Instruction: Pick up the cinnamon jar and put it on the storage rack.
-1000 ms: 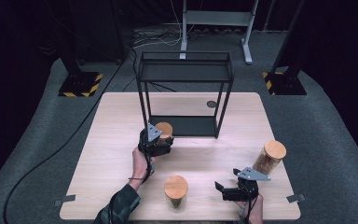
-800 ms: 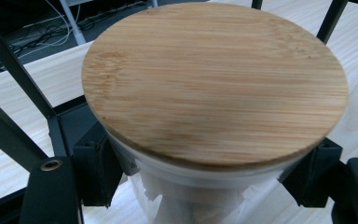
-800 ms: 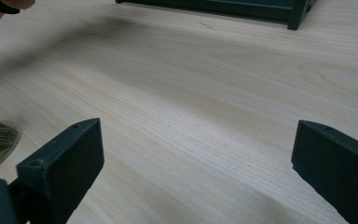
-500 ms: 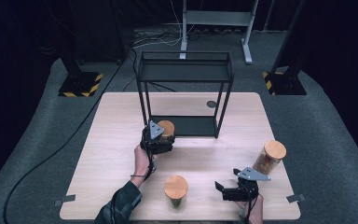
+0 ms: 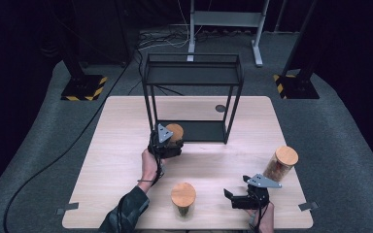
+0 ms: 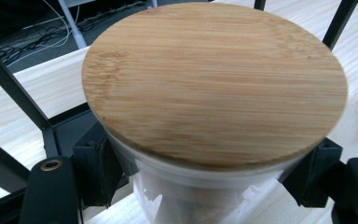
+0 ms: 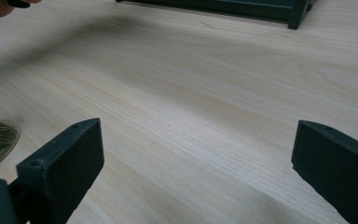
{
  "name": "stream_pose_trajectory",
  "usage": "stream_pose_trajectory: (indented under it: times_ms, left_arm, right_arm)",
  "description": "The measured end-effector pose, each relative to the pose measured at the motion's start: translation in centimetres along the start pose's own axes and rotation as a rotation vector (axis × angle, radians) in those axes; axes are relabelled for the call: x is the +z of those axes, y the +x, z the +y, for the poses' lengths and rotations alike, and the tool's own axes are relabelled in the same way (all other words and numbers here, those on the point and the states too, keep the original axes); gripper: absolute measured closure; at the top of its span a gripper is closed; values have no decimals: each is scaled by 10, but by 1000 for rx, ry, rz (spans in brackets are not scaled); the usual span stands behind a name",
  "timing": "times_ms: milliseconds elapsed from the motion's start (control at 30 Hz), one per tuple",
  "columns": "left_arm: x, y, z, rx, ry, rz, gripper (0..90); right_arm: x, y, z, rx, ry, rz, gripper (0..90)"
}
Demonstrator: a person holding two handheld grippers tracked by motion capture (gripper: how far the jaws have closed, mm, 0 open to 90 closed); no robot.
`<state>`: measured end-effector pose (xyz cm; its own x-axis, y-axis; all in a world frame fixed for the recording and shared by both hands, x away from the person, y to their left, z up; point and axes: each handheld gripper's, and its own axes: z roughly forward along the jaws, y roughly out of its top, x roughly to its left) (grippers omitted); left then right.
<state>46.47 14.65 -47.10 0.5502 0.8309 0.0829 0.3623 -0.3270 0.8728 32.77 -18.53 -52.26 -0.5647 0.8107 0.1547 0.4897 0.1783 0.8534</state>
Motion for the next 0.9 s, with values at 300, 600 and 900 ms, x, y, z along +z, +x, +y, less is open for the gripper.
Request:
stream_pose_trajectory:
  times_ms: [300, 600, 900]
  left_arm:
    - [4, 2, 3, -4, 1, 2, 251]
    - [11, 4, 4, -20, 7, 5, 251]
    - [16, 8, 5, -24, 16, 14, 251]
  right_arm:
    - [0, 0, 0, 0, 0, -3, 15]
    - [0, 0, 0, 2, -1, 0, 16]
    - [0, 0, 0, 1, 1, -1, 16]
